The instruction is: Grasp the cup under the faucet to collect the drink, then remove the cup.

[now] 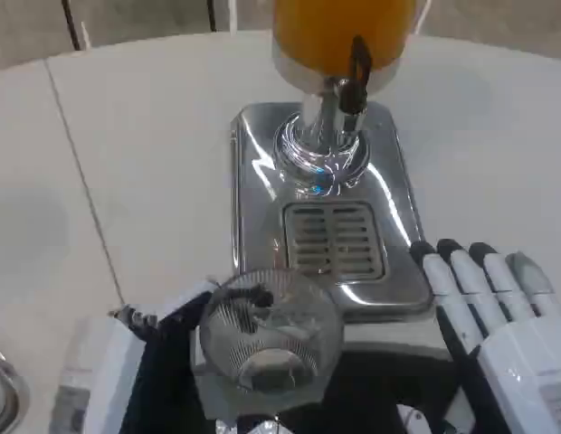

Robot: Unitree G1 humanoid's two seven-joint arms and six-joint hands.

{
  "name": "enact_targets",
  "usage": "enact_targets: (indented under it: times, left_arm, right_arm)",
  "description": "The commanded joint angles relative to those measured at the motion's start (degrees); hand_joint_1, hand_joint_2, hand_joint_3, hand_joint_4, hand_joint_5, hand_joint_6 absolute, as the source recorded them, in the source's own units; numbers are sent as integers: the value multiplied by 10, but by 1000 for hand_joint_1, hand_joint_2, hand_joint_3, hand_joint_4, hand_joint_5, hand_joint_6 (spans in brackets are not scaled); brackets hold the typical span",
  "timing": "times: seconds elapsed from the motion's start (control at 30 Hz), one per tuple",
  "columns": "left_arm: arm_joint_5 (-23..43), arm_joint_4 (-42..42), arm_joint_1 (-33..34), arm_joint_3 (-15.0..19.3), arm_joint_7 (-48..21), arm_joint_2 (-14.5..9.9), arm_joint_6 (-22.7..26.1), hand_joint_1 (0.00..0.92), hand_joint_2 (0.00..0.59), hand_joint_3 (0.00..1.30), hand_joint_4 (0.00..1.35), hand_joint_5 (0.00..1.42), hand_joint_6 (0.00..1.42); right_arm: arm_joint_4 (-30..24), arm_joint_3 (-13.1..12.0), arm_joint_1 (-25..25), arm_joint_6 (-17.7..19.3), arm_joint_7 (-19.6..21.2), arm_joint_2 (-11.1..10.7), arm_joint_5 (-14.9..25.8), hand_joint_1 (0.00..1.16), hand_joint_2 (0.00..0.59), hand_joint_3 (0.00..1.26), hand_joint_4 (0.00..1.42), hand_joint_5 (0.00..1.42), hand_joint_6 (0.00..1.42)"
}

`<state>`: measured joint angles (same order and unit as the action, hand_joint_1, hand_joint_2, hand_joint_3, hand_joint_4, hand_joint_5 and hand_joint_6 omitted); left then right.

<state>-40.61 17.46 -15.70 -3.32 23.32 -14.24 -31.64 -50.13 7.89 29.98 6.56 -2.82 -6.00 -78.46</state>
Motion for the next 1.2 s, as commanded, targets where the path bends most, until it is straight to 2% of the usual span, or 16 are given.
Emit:
enact_targets:
  times: [0.03,0.23,0.37,0.5,0.77,1.0,1.2]
  left_arm:
    - [5,8,-8,4,6,16,-1,517,58,927,1006,1374,1424]
    - [3,-2,2,5,4,27,8,517,57,927,1006,1374,1424]
    - [-10,-42,45,-8,12,45,27,517,57,927,1006,1374,1424]
    - [-18,-95,104,-20,23,65,51,517,57,926,1006,1374,1424]
    - [-40,-189,204,-48,58,81,78,517,57,920,1006,1374,1424]
    - [-62,-295,297,-88,109,110,116,524,48,918,1006,1375,1424]
    - [-58,-390,385,-104,141,115,143,526,47,918,1006,1375,1424]
  right_arm:
    - [-8,-2,9,-3,0,5,-1,414,503,0,0,0,1]
    - [-7,-4,6,-12,0,18,-5,420,499,0,0,0,1]
    - [-4,-6,13,-19,0,23,-9,424,500,0,0,0,1]
    - [-6,-9,18,-24,-5,26,-16,427,501,0,0,0,1]
    - [-24,-20,16,-30,-27,29,-21,433,502,0,0,0,1]
    - [-30,-8,5,-31,-58,39,-40,433,497,0,0,0,1]
    - [-28,-3,-6,-32,-73,45,-44,432,495,0,0,0,1]
